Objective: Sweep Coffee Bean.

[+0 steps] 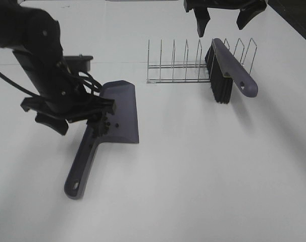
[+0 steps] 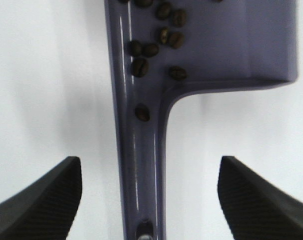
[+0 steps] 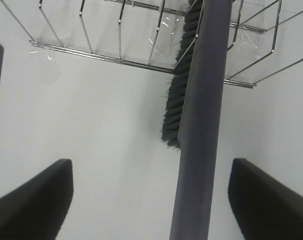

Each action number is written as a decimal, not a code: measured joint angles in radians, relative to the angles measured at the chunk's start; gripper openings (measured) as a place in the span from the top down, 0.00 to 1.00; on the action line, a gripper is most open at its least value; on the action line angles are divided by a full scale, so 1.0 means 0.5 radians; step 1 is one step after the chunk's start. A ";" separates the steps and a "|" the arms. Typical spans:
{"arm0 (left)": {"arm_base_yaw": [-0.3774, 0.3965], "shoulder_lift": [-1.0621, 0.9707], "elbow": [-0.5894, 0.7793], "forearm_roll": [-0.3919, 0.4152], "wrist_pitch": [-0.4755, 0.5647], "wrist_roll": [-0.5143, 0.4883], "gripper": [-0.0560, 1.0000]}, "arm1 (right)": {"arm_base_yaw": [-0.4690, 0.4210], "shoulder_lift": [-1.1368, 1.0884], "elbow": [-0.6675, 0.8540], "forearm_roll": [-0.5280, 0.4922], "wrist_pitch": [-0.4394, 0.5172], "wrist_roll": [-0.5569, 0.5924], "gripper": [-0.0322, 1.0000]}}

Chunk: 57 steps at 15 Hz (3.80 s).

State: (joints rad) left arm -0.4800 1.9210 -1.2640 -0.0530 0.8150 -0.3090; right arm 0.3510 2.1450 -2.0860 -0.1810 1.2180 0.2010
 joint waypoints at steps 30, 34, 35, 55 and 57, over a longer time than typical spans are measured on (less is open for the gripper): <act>0.200 -3.510 1.522 -0.274 0.452 0.820 0.27 | 0.000 -3.940 3.166 0.544 -0.314 -0.570 0.25; 0.200 -3.510 1.522 -0.252 0.452 0.844 0.27 | 0.000 -3.942 3.166 0.546 -0.314 -0.606 0.25; 0.200 -3.510 1.522 -0.252 0.452 0.848 0.27 | 0.000 -3.942 3.166 0.546 -0.314 -0.622 0.25; 0.200 -3.510 1.522 -0.238 0.454 0.910 0.27 | -0.046 -3.942 3.166 0.548 -0.314 -0.630 0.25; 0.204 -3.510 1.522 -0.238 0.454 0.910 0.27 | -0.178 -3.942 3.166 0.548 -0.314 -0.630 0.25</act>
State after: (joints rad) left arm -0.3780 0.1660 -0.5030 -0.1720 1.0420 0.1460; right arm 0.2620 0.1740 -0.5030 0.0930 1.0610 -0.1140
